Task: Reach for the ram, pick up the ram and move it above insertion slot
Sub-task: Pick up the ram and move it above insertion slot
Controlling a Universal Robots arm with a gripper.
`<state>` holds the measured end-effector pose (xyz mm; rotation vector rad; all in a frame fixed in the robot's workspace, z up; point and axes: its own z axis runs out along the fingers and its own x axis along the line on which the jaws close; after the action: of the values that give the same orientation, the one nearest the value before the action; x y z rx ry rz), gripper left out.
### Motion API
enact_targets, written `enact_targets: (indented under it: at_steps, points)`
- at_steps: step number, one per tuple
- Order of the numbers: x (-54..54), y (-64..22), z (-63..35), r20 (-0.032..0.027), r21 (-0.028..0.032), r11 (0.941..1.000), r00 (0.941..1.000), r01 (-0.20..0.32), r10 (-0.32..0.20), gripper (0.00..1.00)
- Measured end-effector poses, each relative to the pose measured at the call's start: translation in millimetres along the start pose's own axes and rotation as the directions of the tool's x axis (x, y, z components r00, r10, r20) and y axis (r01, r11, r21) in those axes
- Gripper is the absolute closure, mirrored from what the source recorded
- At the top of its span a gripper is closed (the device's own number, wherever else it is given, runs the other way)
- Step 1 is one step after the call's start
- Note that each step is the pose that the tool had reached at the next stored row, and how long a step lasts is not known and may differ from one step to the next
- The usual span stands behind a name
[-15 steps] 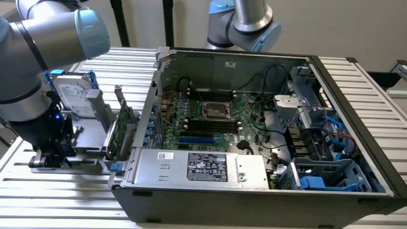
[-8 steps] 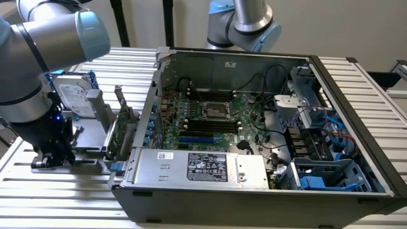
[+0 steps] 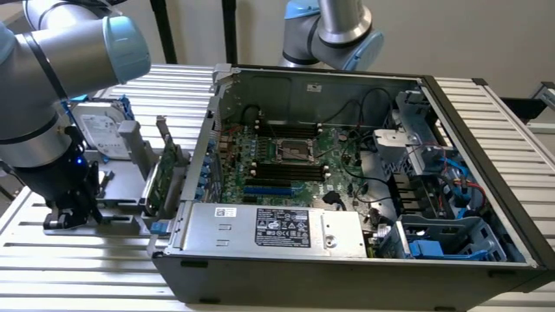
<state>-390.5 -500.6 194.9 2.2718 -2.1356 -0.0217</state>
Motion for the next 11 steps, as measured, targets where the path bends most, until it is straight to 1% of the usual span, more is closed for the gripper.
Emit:
enact_targets:
  at_steps: [4,7,11]
  points:
    - [-0.1,0.0,0.0,0.0010,-0.0002,0.9993,0.9993,-0.039,0.039,0.86]
    - [0.0,0.0,0.1,0.0020,-0.0006,0.9966,0.9966,-0.082,0.082,0.86]
    - [0.0,0.0,0.1,0.0023,-0.0006,0.9960,0.9960,-0.089,0.089,0.86]
